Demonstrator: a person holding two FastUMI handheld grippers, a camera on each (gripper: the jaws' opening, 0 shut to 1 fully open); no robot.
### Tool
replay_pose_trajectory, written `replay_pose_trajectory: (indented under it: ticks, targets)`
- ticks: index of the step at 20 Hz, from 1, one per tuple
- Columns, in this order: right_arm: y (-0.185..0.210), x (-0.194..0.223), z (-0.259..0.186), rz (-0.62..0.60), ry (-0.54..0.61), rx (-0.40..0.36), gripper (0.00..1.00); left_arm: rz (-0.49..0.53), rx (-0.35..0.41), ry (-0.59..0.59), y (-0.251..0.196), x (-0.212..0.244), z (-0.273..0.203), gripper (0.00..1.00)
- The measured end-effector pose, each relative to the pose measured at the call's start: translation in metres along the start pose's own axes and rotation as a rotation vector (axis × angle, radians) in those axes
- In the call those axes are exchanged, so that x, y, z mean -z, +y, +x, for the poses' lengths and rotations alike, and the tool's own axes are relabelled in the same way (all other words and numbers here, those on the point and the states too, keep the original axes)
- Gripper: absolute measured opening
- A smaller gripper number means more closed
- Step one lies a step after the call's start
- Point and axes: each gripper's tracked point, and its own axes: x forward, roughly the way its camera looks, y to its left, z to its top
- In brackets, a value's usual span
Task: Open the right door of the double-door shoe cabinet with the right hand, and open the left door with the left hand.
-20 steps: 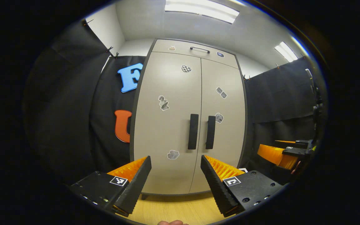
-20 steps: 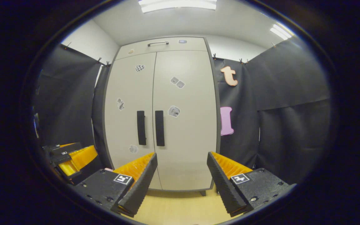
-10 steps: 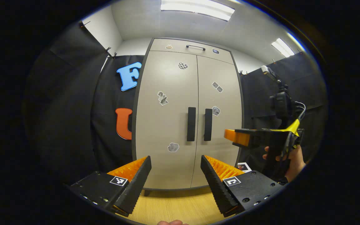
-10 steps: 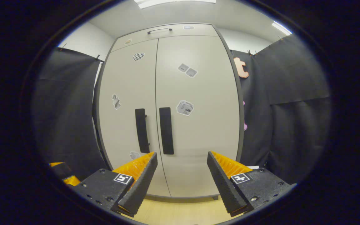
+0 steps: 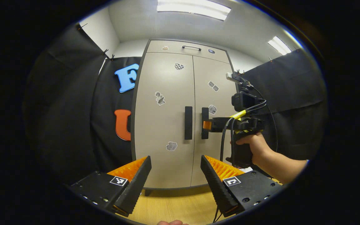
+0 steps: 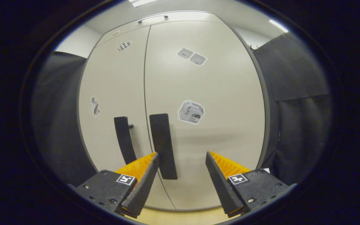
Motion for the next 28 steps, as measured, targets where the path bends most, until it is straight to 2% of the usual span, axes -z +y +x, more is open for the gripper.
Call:
replay_pose_trajectory:
  ticks: [3,6,10,12,15,16,17,19,21,25,28]
  targets:
    - [0.005,-0.001,0.000,-0.003,-0.004,-0.024,0.86,-0.006,-0.014,0.013,0.005,0.004,0.003,0.95]
    - [0.017,-0.006,0.004,-0.036,-0.016,-0.047,0.85,-0.024,-0.005,0.017,0.006,0.005,0.008,0.95]
    - [0.021,-0.004,0.017,-0.135,0.002,-0.031,0.84,-0.026,-0.001,0.013,0.007,0.007,0.010,0.95]
    - [0.020,-0.003,0.023,-0.165,0.009,-0.010,0.77,-0.026,-0.004,0.012,0.008,0.007,0.010,0.95]
    - [0.020,0.001,0.031,-0.181,0.020,0.007,0.55,-0.026,-0.013,0.014,0.011,0.007,0.011,0.95]
    - [0.021,-0.001,0.031,-0.178,0.009,0.013,0.56,-0.028,-0.015,0.015,0.013,0.007,0.012,0.95]
    - [0.021,0.000,0.030,-0.179,0.010,0.015,0.50,-0.030,-0.018,0.016,0.014,0.008,0.013,0.95]
    - [0.022,0.000,0.030,-0.174,0.003,0.009,0.48,-0.034,-0.022,0.020,0.015,0.010,0.016,0.95]
    - [0.024,0.001,0.031,-0.158,-0.005,-0.001,0.38,-0.040,-0.019,0.023,0.015,0.012,0.016,0.95]
    - [0.024,0.002,0.030,-0.151,-0.001,-0.018,0.29,-0.048,-0.014,0.030,0.015,0.014,0.017,0.95]
    - [0.024,0.001,0.028,-0.143,0.004,-0.031,0.28,-0.052,-0.014,0.023,0.014,0.013,0.015,0.95]
